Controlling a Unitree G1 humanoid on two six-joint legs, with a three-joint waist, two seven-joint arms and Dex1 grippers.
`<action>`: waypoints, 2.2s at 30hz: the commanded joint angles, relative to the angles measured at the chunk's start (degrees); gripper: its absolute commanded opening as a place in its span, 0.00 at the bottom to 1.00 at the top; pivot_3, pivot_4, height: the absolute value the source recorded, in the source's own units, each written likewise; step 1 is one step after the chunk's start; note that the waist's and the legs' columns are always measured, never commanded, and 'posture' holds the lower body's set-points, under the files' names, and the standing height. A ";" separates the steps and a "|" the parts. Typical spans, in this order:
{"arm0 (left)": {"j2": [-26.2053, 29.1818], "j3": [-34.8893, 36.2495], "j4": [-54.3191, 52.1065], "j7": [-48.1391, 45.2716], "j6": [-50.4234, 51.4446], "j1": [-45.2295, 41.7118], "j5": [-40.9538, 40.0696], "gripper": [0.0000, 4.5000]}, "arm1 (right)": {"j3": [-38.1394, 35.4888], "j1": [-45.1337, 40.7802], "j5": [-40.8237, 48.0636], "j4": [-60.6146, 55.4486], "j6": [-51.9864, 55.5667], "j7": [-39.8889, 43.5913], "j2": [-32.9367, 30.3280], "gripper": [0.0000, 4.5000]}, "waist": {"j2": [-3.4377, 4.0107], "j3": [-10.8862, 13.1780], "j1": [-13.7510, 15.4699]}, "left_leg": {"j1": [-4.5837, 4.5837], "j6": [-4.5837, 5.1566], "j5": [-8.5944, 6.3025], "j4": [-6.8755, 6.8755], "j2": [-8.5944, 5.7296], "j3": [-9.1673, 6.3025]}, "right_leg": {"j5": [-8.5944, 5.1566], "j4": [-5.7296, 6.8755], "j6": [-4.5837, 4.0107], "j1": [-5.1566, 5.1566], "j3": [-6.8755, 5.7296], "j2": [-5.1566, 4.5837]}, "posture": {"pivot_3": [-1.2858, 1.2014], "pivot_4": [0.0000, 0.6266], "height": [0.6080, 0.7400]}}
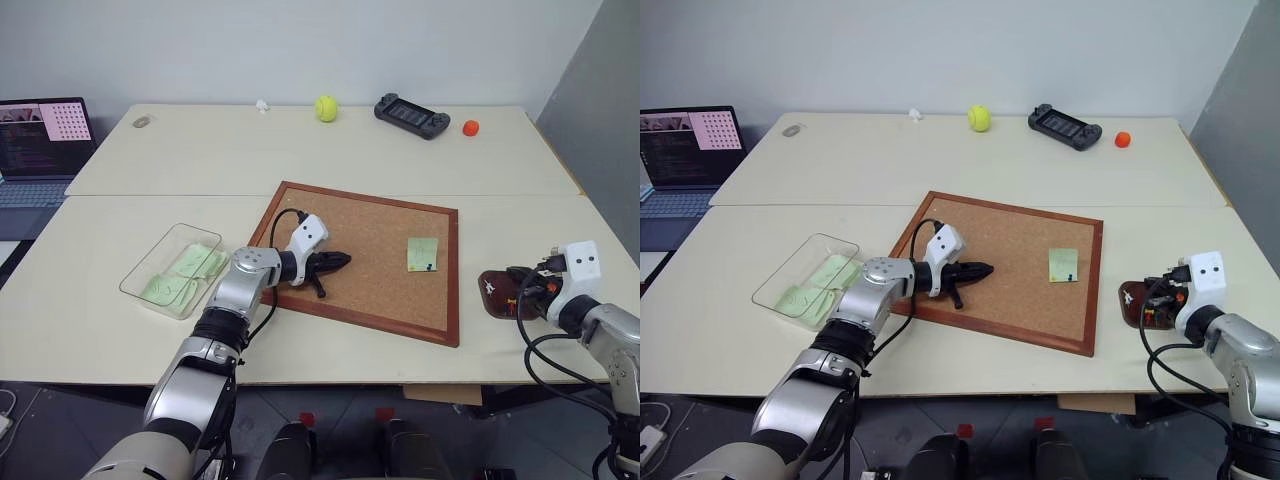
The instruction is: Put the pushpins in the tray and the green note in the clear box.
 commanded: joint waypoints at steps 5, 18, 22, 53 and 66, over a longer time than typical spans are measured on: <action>-0.32 -2.02 0.66 -0.69 0.19 0.41 1.48 0.00 | -0.20 -0.96 -0.89 0.38 -1.84 -0.16 -1.99 0.50 | 0.00 0.00 -0.01 | 0.01 0.00 0.00 0.00 0.00 0.01 | 0.00 0.00 0.00 0.00 0.01 0.00 | 0.52 0.24 1.00; -1.00 -2.15 1.54 -0.54 -0.94 -0.01 1.66 0.00 | 4.58 1.68 6.49 -6.24 -7.55 21.02 -10.25 0.62 | -0.03 0.02 0.04 | 0.02 0.01 0.00 0.01 -0.01 -0.07 | -0.02 -0.07 0.03 0.10 -0.05 0.01 | 0.52 0.24 1.00; -0.68 -2.08 0.97 -0.73 -0.85 -0.03 1.68 0.00 | 11.54 -3.43 3.46 -2.48 -11.46 21.81 -7.72 0.62 | -0.05 0.03 -0.24 | 0.09 0.00 0.00 0.02 -0.01 -0.03 | -0.02 -0.06 0.04 0.12 -0.04 0.04 | 0.52 0.24 1.00; 0.98 -2.30 -0.84 -0.63 0.04 1.20 1.90 0.00 | 19.94 -19.60 -5.62 25.02 -25.67 20.84 2.52 0.06 | -0.08 0.05 -0.34 | 0.06 -0.01 0.00 0.00 0.02 -0.16 | -0.01 -0.04 0.04 0.06 -0.06 0.03 | 0.52 0.24 1.00; 0.93 -2.82 -1.62 -0.93 0.81 1.87 1.91 0.00 | 14.41 -17.20 0.63 13.72 -19.54 19.82 1.71 0.01 | -0.08 0.06 -0.34 | -0.04 -0.01 0.00 -0.04 0.02 -0.31 | -0.01 -0.03 0.03 -0.08 -0.03 0.02 | 0.52 0.24 1.00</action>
